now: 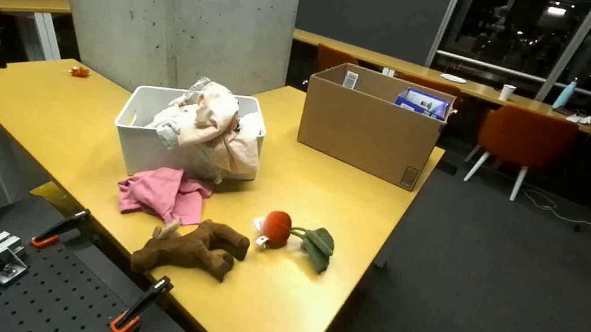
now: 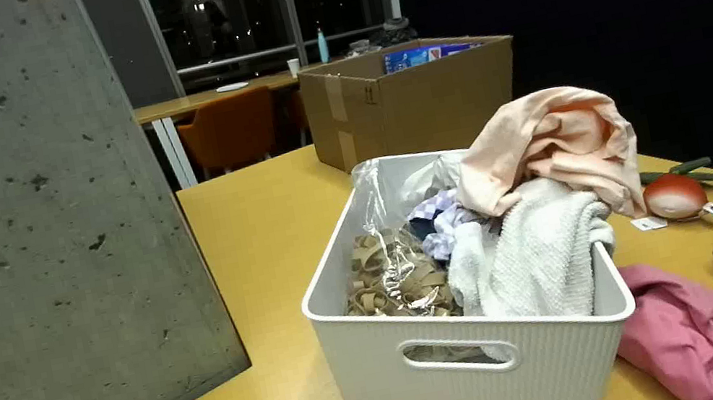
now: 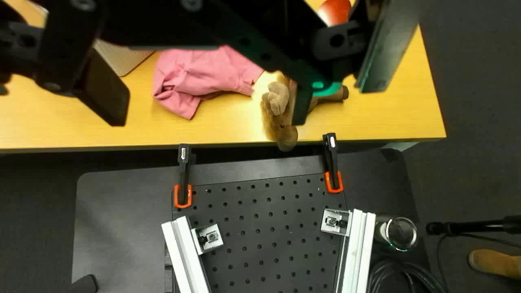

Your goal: Use the pink shirt to pick up the moose, put it and the shirt inside the white basket, use the grey towel to pick up the toy vegetable and put it inside the white basket

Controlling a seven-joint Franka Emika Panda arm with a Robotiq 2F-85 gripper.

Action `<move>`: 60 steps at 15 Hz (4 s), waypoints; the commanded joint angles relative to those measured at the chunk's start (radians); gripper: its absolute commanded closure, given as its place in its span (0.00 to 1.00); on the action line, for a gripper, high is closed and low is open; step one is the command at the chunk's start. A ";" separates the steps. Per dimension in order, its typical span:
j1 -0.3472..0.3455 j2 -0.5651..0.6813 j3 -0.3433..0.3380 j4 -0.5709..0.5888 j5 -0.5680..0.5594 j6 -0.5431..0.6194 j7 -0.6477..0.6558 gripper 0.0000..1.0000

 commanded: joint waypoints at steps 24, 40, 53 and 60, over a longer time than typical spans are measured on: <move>-0.078 0.935 -0.082 0.700 -0.532 0.326 -0.021 0.00; 0.270 1.295 -0.155 0.860 -0.706 0.483 0.332 0.26; 0.137 0.969 -0.171 0.451 -0.669 0.616 0.472 1.00; 0.007 0.643 -0.186 0.218 -0.617 0.601 0.486 0.99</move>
